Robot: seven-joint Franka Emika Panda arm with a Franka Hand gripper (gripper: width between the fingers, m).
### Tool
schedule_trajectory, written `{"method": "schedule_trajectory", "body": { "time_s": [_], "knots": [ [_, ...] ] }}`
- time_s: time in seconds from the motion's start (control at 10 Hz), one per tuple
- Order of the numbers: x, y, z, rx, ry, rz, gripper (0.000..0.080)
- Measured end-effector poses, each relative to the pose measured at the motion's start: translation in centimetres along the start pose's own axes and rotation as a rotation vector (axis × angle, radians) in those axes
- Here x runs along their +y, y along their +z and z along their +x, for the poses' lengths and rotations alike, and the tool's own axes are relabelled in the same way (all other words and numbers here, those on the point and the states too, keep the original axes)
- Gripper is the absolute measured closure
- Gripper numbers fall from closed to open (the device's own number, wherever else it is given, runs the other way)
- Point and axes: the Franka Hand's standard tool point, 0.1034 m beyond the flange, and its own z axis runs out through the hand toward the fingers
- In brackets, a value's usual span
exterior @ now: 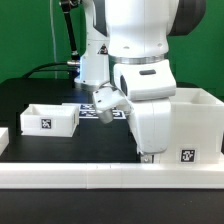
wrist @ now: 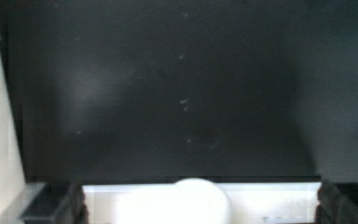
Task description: Assemble drawer
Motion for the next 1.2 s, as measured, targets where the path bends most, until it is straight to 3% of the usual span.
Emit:
{"method": "schedule_trajectory", "body": {
  "time_s": [0.3, 0.5, 0.6, 0.8, 0.9, 1.0, 1.1, 1.2],
  "knots": [
    [0.2, -0.6, -2.5, 0.002, -0.012, -0.013, 0.015],
    [0.1, -2.3, -5.5, -0.001, 0.023, -0.039, 0.015],
    [-0.2, -3.1, -6.1, -0.005, 0.032, -0.044, 0.015],
    [-1.6, -4.6, -7.4, -0.015, 0.055, -0.05, 0.015],
    [-2.8, -5.2, -8.4, -0.02, 0.078, -0.061, 0.015],
    [-5.3, -6.0, -9.7, -0.024, 0.119, -0.072, 0.015],
    [-6.7, -6.1, -10.2, -0.028, 0.139, -0.067, 0.015],
    [-7.3, -6.5, -10.6, -0.032, 0.148, -0.068, 0.015]
  ]
}}
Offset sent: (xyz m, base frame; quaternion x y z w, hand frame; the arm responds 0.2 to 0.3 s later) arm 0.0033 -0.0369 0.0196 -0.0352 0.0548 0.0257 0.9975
